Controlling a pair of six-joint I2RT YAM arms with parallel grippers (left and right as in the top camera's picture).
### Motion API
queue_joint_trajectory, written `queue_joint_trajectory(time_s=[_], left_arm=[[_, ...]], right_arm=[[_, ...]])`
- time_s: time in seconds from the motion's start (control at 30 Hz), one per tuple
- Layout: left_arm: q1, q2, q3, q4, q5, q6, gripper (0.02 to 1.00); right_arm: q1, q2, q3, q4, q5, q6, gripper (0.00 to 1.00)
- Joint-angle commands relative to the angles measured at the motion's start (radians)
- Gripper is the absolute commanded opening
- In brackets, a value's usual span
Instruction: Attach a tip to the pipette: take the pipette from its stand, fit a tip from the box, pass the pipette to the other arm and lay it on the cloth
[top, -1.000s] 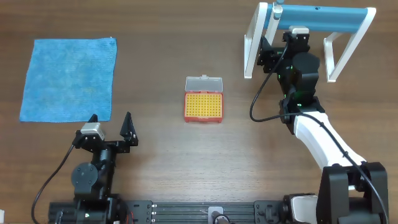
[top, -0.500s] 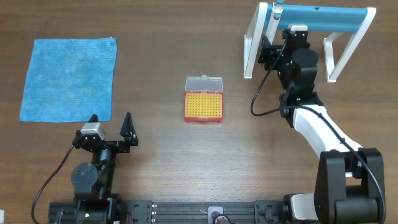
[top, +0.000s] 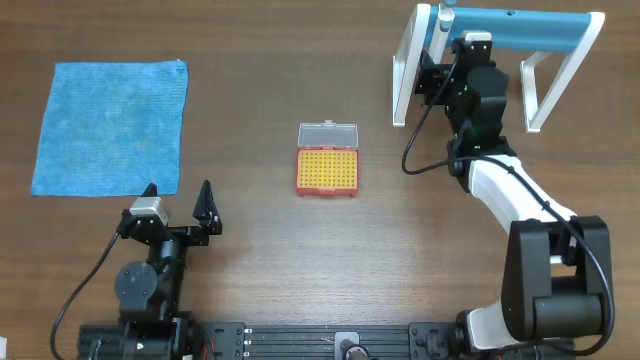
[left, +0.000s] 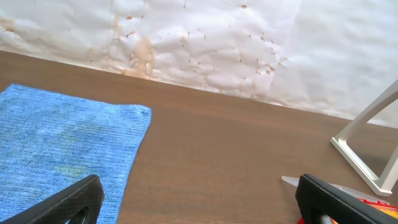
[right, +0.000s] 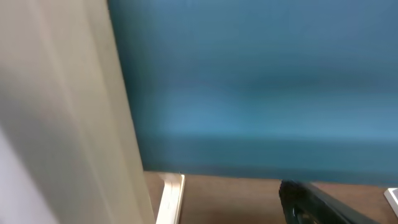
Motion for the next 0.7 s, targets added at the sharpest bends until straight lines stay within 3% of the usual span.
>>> queue_joint_trajectory(time_s=[0.03,0.07,0.1,0.13,0.17,0.2,0.23,0.27,0.7], left_arm=[[0.004,-0.005,-0.003,-0.005,-0.010,-0.001,0.996],[0.004,-0.005,-0.003,-0.005,-0.010,-0.001,0.996],[0.004,-0.005,-0.003,-0.005,-0.010,-0.001,0.996],[0.004,-0.005,-0.003,-0.005,-0.010,-0.001,0.996],[0.004,-0.005,-0.003,-0.005,-0.010,-0.001,0.996],[0.004,-0.005,-0.003,-0.005,-0.010,-0.001,0.996],[0.004,-0.005,-0.003,-0.005,-0.010,-0.001,0.996],[0.004,-0.005,-0.003,-0.005,-0.010,-0.001,0.996],[0.004,-0.005,-0.003,-0.005,-0.010,-0.001,0.996]], right_arm=[[-0.004,0.013,0.033,0.005,0.012,-0.011,0.844],[-0.004,0.013,0.033,0.005,0.011,-0.011,0.844],[-0.004,0.013,0.033,0.004,0.008,-0.011,0.722],[-0.002,0.013,0.033,0.004,0.008,-0.011,0.494],[0.000,0.013,0.033,0.005,0.008,-0.010,0.421],[0.005,0.013,0.033,0.004,0.008,-0.010,0.417],[0.009,0.013,0.033,0.004,0.008,-0.010,0.290],[0.012,0.013,0.033,0.003,0.008,-0.007,0.088],[0.016,-0.116,0.033,-0.104,0.008,-0.007,0.084]])
